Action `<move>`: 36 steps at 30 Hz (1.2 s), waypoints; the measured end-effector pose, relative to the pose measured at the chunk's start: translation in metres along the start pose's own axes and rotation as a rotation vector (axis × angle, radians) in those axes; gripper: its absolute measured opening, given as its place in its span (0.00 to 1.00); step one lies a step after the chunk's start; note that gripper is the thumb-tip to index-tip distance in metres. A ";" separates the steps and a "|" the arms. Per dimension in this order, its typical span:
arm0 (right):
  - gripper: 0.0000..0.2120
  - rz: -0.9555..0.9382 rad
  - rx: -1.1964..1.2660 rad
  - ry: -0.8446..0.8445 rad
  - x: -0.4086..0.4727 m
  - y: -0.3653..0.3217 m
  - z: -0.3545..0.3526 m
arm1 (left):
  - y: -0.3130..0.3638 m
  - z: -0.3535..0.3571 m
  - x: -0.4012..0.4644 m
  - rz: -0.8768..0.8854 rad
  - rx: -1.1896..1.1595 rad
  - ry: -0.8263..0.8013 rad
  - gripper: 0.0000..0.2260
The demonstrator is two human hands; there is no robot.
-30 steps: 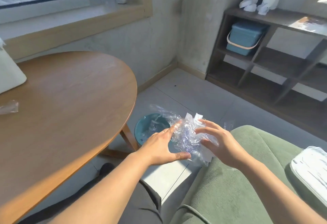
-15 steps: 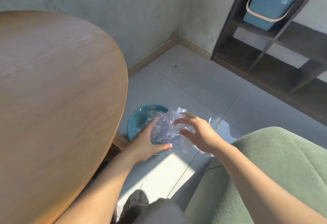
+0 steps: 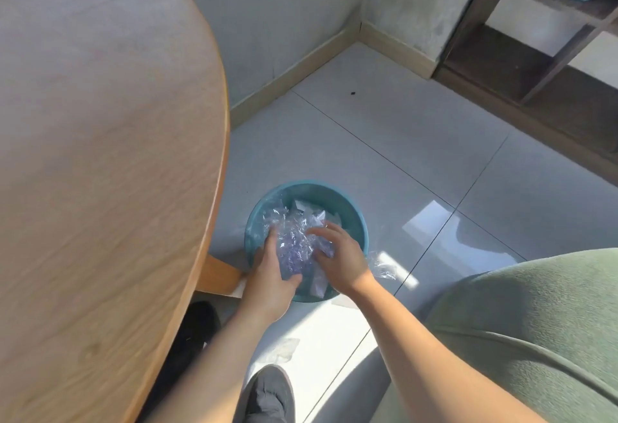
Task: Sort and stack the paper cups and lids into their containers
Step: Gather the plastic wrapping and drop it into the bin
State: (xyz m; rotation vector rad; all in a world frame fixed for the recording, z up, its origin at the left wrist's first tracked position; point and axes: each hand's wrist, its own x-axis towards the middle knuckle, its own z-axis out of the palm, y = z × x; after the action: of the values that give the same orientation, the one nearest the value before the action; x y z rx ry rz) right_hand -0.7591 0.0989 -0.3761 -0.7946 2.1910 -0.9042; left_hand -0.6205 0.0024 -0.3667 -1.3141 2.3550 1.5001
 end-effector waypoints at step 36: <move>0.32 -0.135 -0.279 0.350 -0.106 0.025 -0.060 | -0.021 0.041 0.000 0.465 0.500 0.124 0.31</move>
State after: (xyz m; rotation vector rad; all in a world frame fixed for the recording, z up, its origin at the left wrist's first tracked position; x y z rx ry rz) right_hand -0.7447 0.2121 -0.3274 -0.9857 2.6370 -0.8655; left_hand -0.6216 0.0305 -0.4034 -0.7960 2.9885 0.8004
